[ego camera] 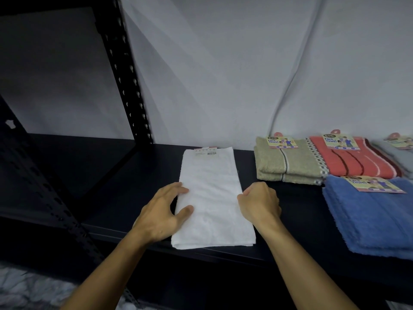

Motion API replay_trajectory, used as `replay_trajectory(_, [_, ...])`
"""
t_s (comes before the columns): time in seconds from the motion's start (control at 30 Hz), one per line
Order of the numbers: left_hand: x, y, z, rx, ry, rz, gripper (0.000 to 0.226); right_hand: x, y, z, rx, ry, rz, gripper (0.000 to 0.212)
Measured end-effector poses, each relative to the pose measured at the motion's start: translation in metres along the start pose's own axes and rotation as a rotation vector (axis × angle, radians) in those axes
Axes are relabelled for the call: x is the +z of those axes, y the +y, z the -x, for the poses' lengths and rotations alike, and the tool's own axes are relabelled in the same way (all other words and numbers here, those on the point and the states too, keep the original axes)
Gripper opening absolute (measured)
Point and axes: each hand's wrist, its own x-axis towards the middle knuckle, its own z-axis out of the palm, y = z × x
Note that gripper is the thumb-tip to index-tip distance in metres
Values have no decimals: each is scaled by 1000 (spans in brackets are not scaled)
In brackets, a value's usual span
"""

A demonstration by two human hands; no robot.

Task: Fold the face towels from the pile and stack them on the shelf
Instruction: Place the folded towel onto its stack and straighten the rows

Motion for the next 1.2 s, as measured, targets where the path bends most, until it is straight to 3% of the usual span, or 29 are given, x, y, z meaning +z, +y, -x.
replay_trajectory(0.07, [0,1,0,0,-5,-9,50,-3,-1,1,-1,-9,-17,13])
replay_trajectory(0.33, [-1,3,3,18,-19,-14,51,-9,0,5,-34,-22,-47,25])
replay_trajectory(0.5, [-10,8,-2,-16,-54,113,56,-2,3,7,-437,84,211,35])
replay_trajectory(0.63, [-5,30,-7,-37,-118,-49,58,9,1,-1,-742,-174,312,48])
replay_trajectory(0.7, [5,40,-5,-9,-182,-159,62,16,3,-2,-736,-324,383,53])
replay_trajectory(0.8, [18,35,-1,30,-267,-362,65,22,14,-8,-686,-386,448,57])
replay_trajectory(1.07, [11,25,6,-20,-283,-407,68,19,21,-8,-667,-367,520,59])
replay_trajectory(1.2, [-3,30,-23,0,-212,-340,66,16,2,-20,-713,-209,472,54])
